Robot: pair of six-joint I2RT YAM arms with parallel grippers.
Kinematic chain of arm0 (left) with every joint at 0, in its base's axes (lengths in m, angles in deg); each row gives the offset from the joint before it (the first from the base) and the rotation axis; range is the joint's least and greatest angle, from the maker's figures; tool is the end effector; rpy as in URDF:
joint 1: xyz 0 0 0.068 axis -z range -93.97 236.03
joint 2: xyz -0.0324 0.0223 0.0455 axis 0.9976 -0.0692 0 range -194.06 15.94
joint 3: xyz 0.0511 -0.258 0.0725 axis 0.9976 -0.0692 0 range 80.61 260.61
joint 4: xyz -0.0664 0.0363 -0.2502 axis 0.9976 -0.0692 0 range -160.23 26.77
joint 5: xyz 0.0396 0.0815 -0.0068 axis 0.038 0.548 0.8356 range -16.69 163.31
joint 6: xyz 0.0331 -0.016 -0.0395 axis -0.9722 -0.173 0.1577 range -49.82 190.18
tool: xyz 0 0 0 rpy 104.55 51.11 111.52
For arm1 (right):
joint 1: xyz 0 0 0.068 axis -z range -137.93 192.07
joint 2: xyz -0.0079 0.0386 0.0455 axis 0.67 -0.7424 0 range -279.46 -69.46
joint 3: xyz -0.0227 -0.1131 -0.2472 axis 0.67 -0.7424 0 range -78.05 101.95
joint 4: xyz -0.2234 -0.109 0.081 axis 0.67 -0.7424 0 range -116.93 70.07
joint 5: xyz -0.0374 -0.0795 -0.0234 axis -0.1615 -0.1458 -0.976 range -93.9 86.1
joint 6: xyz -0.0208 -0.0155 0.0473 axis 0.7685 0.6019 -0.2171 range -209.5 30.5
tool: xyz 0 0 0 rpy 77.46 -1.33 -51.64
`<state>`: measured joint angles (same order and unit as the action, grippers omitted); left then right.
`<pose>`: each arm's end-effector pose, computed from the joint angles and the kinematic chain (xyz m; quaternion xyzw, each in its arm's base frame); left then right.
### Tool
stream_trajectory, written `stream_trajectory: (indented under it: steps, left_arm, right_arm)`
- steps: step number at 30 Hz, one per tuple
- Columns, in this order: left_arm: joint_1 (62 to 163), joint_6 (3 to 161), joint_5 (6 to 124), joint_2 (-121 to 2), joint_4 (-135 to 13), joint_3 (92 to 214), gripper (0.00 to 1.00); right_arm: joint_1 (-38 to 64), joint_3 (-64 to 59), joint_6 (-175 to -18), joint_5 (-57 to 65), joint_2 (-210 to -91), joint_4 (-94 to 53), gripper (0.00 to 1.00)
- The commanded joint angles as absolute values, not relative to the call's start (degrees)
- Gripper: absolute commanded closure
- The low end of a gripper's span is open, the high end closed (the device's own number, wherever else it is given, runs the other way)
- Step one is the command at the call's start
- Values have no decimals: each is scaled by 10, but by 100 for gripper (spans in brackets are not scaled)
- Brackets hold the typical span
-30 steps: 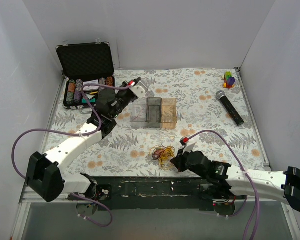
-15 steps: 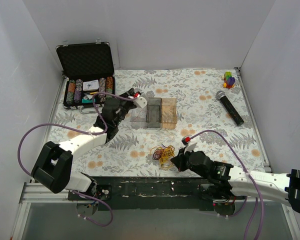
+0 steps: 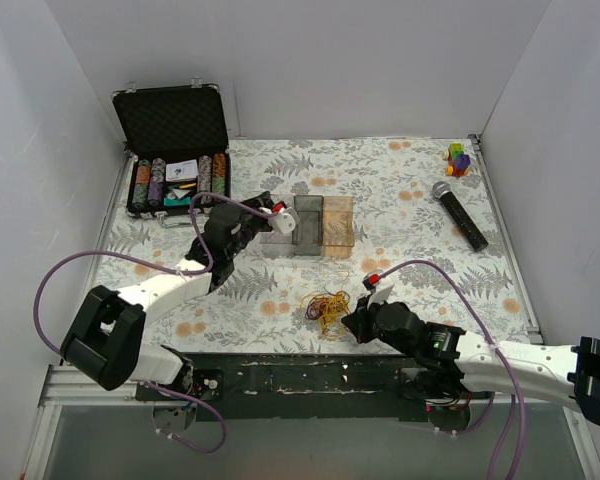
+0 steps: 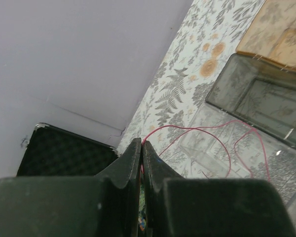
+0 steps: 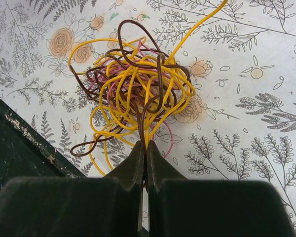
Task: Untangle the cables
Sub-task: Place the cable in the bin.
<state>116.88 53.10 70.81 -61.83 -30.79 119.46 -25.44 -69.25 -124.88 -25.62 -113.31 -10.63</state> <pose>0.2578 -0.1558 0.2519 0.3162 0.6756 -0.0960 0.6591 0.0738 0.1437 0.1582 -0.1339 0.8270 0.3088 0.4503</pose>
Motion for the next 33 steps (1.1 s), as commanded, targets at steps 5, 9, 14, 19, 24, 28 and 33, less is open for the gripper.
stream_trajectory:
  steps: [5, 9, 14, 19, 24, 28, 33]
  left_arm:
    - [1168, 649, 668, -629, -388, 1266, 100]
    - [1168, 673, 691, -638, -393, 1257, 100]
    - [1167, 668, 709, -634, -388, 1220, 100]
    - [1167, 653, 725, -637, -386, 1187, 100]
    - [1166, 648, 702, -639, -376, 1166, 100]
    - [1166, 682, 680, -654, -385, 1188, 100]
    - [1167, 655, 663, -694, -428, 1233, 100]
  right_arm:
    - [-254, -679, -1256, -276, -1123, -91, 99]
    - [-255, -681, -1257, -279, -1116, -97, 99]
    - [-255, -692, -1262, -284, -1103, -100, 99]
    - [-254, -696, -1264, -284, -1106, -95, 99]
    - [-254, -695, -1265, -283, -1116, -87, 99]
    - [-255, -694, -1265, -283, -1122, -84, 99]
    - [-254, -695, -1268, -281, -1126, -79, 99]
